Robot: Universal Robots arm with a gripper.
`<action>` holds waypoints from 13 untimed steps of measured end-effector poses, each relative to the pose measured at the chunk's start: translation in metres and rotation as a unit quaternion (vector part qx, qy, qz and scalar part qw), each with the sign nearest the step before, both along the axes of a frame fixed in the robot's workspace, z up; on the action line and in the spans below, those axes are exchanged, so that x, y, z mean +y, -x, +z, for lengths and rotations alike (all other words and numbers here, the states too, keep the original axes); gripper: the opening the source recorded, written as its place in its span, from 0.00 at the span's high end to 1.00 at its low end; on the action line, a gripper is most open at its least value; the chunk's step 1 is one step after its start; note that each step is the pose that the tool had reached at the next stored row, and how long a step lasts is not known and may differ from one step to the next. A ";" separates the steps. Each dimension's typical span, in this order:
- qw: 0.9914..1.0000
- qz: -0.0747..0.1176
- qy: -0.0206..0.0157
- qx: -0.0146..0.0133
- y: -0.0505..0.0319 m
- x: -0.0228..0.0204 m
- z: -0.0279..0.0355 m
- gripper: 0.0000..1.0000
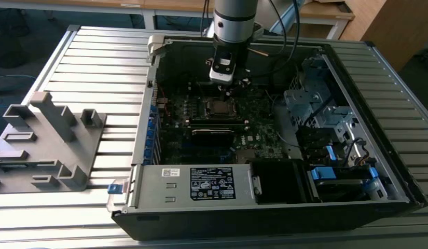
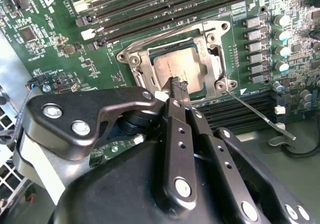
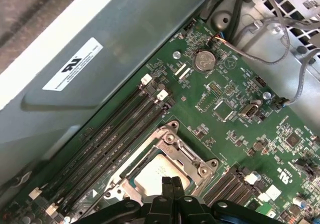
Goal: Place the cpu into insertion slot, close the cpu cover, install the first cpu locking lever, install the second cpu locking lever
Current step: 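Close the cpu cover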
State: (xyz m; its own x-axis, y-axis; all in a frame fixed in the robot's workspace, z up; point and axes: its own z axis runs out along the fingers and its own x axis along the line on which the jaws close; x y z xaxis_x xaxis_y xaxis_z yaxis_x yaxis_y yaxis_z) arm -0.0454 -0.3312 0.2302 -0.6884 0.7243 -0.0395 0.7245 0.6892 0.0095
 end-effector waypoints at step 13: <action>0.996 0.093 0.000 0.000 0.0000 0.0000 -0.0007 0.90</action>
State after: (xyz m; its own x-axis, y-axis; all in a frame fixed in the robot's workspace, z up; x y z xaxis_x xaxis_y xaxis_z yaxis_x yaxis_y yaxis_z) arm -0.0454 -0.3312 0.2295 -0.8108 0.5840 -0.0396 0.5842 0.8116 0.0095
